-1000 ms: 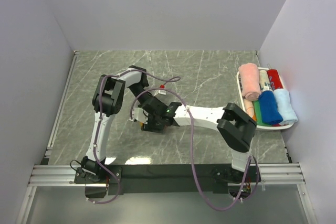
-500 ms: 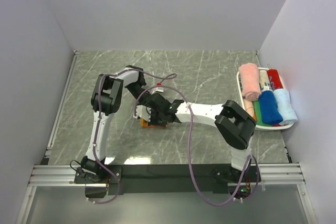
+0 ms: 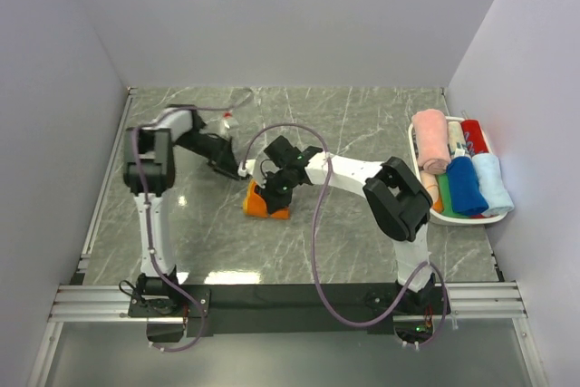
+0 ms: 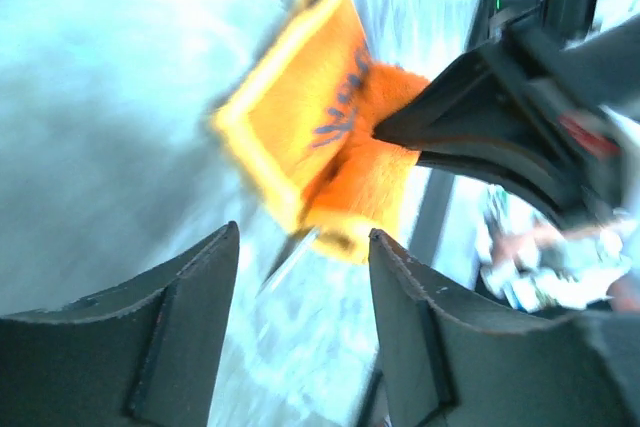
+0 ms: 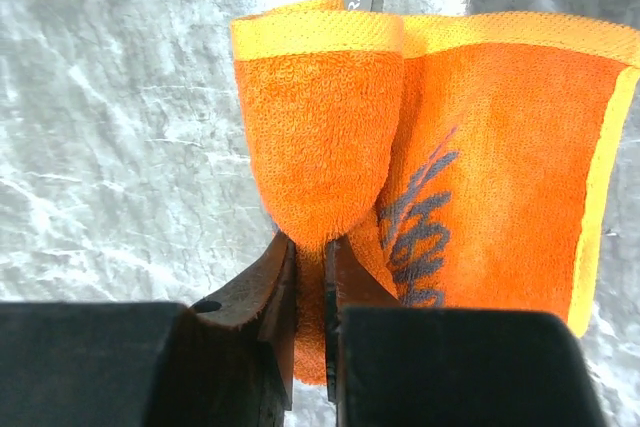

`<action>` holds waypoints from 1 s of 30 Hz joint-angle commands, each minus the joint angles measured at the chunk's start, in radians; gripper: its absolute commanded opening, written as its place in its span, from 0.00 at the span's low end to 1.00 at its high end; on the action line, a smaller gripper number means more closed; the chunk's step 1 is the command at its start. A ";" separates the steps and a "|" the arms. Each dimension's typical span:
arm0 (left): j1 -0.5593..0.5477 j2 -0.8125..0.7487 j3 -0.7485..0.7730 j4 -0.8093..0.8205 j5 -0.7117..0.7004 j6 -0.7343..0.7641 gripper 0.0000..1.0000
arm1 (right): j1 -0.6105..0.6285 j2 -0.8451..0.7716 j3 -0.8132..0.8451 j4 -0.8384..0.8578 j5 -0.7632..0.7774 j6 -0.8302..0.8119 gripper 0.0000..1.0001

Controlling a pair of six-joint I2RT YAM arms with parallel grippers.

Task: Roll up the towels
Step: Roll the towel

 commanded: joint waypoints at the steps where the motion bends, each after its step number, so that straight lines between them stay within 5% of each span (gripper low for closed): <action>1: 0.129 -0.159 -0.002 0.079 0.123 -0.021 0.61 | -0.012 0.072 0.004 -0.113 -0.108 0.035 0.00; 5: 0.252 -0.329 -0.104 0.203 0.091 -0.041 0.65 | -0.061 0.095 0.024 -0.099 -0.214 0.081 0.00; 10: 0.236 -0.657 -0.409 0.384 -0.151 0.107 0.61 | -0.135 0.199 0.137 -0.179 -0.378 0.109 0.00; 15: 0.098 -0.911 -0.701 0.668 -0.360 0.215 0.61 | -0.163 0.311 0.269 -0.331 -0.516 0.043 0.00; 19: -0.026 -1.086 -0.894 0.805 -0.391 0.364 0.64 | -0.178 0.342 0.306 -0.372 -0.573 0.035 0.00; 23: -0.204 -1.143 -0.994 0.912 -0.425 0.451 0.70 | -0.190 0.385 0.338 -0.423 -0.613 0.014 0.00; 30: -0.359 -1.082 -1.005 0.943 -0.442 0.516 0.69 | -0.209 0.437 0.370 -0.505 -0.622 -0.035 0.00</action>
